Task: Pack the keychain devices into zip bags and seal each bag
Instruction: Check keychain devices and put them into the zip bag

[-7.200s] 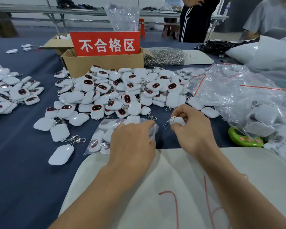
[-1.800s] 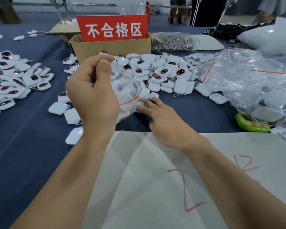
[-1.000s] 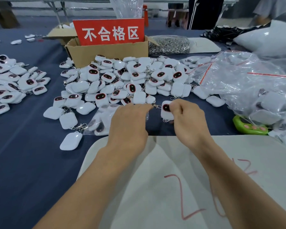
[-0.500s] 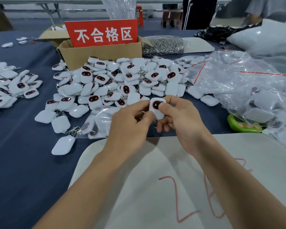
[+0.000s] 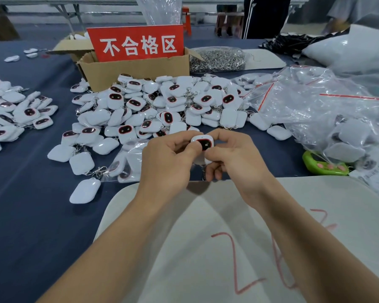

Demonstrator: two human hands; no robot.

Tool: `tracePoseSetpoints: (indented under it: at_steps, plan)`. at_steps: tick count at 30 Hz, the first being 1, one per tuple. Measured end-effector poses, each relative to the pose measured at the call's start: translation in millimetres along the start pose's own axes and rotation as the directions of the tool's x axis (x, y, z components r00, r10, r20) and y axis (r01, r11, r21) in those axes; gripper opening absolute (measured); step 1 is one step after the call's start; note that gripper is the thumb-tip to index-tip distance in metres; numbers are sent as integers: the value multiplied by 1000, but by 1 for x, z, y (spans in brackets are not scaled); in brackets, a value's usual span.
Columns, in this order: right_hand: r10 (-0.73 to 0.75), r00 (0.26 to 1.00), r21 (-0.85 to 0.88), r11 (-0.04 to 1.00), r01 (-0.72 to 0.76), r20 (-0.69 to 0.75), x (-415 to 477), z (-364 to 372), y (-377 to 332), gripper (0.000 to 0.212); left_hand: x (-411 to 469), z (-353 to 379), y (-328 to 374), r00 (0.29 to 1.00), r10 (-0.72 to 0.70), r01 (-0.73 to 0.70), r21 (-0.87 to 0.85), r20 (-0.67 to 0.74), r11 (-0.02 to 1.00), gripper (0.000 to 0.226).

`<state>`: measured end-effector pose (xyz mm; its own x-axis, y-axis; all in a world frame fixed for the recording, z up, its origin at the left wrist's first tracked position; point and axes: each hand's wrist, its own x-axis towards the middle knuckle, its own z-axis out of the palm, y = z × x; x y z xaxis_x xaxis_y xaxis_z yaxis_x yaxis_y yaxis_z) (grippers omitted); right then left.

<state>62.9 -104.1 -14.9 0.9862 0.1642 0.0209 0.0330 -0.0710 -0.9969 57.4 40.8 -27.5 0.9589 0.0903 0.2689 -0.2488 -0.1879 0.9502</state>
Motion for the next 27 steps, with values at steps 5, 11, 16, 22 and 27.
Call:
tracePoseSetpoints:
  at_steps: [5, 11, 16, 22, 27]
  plan:
    - [6, 1000, -9, 1000, -5, 22, 1, 1, 2, 22, 1, -2, 0, 1000, -9, 9, 18, -18, 1000, 12]
    - [8, 1000, -29, 1000, -8, -4, 0, 1, 3, 22, 2, -1, -2, 1000, -7, 6, 37, 18, 999, 16]
    - [10, 999, -30, 999, -11, -42, 0, 0, 2, 20, 1, 0, -2, 998, 38, -40, 43, 46, 998, 24]
    - [-7, 994, -65, 998, 0, -106, -1, 4, 4, 19, 1, 0, -2, 997, 80, -80, 41, 6, 996, 25]
    - [-123, 943, -99, 990, 97, -310, 4, -4, 6, 20, -4, -1, 0, 983, 170, -155, 189, -67, 970, 34]
